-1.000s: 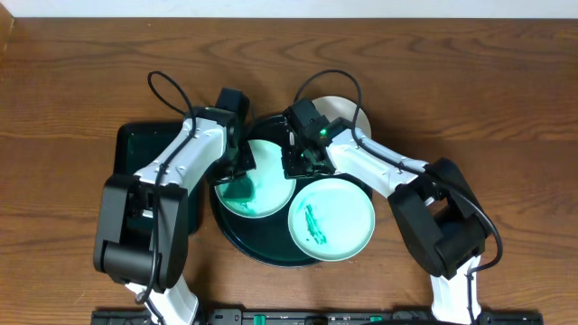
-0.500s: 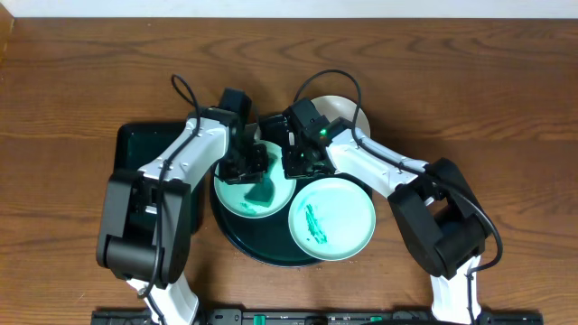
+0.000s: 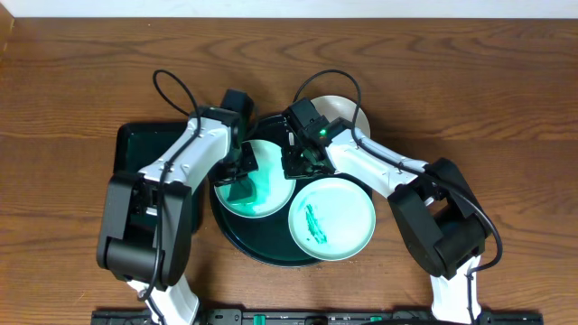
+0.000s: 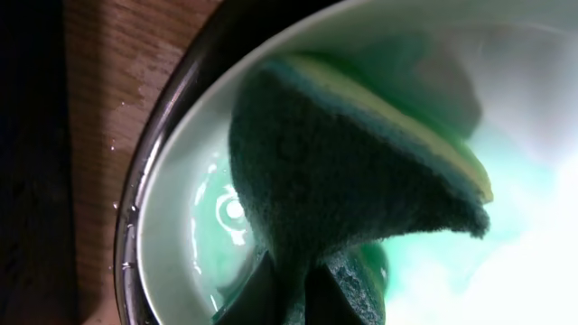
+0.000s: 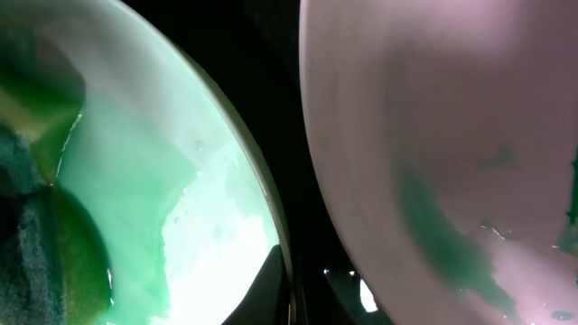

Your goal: Clean dirty plates on tray and stack at the side

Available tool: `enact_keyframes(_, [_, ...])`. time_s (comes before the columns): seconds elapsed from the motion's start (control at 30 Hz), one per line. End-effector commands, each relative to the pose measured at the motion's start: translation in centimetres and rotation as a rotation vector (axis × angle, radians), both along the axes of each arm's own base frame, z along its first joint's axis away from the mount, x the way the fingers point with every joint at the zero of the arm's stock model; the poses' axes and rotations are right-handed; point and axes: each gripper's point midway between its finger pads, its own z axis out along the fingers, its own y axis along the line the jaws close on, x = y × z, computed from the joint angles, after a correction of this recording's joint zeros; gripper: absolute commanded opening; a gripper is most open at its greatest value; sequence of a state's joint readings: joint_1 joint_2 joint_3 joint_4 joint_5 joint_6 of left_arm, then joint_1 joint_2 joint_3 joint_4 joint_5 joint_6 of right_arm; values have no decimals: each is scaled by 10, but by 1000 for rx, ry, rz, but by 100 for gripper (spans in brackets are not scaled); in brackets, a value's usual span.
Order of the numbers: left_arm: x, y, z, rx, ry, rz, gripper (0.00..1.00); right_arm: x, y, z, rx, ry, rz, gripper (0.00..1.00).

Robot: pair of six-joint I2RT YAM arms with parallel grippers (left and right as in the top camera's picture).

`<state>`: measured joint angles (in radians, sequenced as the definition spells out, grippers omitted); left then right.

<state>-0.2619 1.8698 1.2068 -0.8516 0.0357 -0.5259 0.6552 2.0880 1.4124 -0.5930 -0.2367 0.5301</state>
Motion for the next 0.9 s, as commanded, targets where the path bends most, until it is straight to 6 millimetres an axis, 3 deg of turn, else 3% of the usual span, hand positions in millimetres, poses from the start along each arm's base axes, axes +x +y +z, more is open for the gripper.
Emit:
enact_keyframes(0.0, [-8,-12,-8,-44,36,-99,7,2,0,-7,-9,5,9,3])
enact_keyframes(0.13, [-6,-66,-1,-323,9,-280,8,2,0,-7,-9,6,8,3])
enact_keyframes(0.2, [-3,-67,-1,-327,-6,-280,7,2,0,-7,-9,6,9,3])
enact_keyframes(0.3, [7,-50,-4,-250,-31,-226,7,1,0,-7,-10,8,8,2])
enact_keyframes(0.43, [17,0,-8,-32,-54,-82,7,1,0,-7,-10,8,9,2])
enact_keyframes(0.6, [9,51,5,184,-11,50,7,1,0,-7,-10,8,9,3])
enact_keyframes(0.7, [3,57,8,217,11,60,7,1,0,-7,-10,8,8,2])
enact_keyframes(0.87, [-3,34,5,146,34,32,8,1,0,-7,-11,9,8,1])
